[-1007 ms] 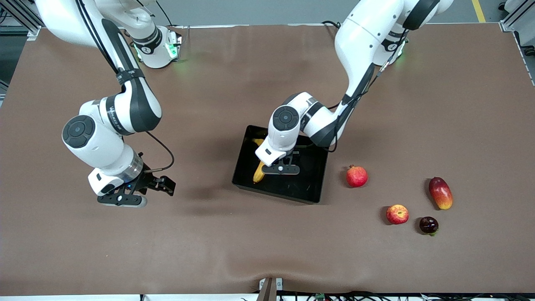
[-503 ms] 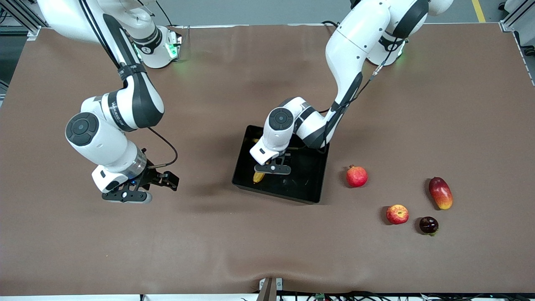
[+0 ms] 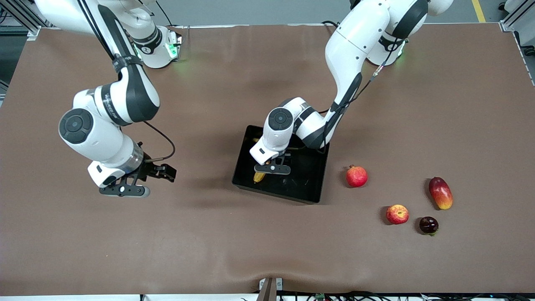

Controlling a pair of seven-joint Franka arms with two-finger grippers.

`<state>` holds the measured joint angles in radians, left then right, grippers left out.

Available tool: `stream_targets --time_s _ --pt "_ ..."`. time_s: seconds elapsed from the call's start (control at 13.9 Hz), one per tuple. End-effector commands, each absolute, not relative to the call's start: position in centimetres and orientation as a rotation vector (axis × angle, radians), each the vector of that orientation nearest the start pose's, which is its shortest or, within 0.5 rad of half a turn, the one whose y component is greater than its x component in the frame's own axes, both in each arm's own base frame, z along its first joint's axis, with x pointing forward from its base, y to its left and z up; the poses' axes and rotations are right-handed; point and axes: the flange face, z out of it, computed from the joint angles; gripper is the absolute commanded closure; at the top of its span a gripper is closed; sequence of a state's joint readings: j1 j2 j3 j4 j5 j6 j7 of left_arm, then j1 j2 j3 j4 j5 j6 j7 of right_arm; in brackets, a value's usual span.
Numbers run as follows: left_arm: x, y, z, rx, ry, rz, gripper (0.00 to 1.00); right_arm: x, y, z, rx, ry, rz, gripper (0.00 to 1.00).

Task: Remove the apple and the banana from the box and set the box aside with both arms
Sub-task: 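Close the left gripper on the banana's stem end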

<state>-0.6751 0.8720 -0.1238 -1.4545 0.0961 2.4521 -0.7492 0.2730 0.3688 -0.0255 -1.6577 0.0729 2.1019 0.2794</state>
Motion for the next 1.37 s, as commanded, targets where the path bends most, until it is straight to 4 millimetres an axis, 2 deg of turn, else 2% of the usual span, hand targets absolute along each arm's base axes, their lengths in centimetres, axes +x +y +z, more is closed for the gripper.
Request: stream_targets --time_s 0.0,0.36,0.72,1.01,1.15,1.29 --pt "52.9 -51.8 18.3 -3.243 0.122 -0.183 0.0 64.2 15.8 40.6 -3.059 0.109 -0.071 0.0" --pt "53.1 -51.9 19.0 -3.246 0.135 -0.2 0.0 64.6 15.2 40.4 -3.056 0.126 -0.085 0.0" --pt "52.9 -51.9 18.3 -3.247 0.122 -0.187 0.0 64.7 15.2 40.4 -3.056 0.126 -0.088 0.0" --pt "52.1 -52.3 16.7 -3.241 0.14 -0.169 0.0 64.6 15.3 40.5 -3.056 0.126 -0.09 0.0" --pt "51.7 -52.8 15.8 -3.252 0.152 -0.185 0.0 64.6 16.2 40.3 -3.052 0.119 -0.097 0.0" --pt "51.5 -52.9 15.5 -3.256 0.157 -0.189 0.0 64.2 18.1 39.8 -3.052 0.096 -0.094 0.0"
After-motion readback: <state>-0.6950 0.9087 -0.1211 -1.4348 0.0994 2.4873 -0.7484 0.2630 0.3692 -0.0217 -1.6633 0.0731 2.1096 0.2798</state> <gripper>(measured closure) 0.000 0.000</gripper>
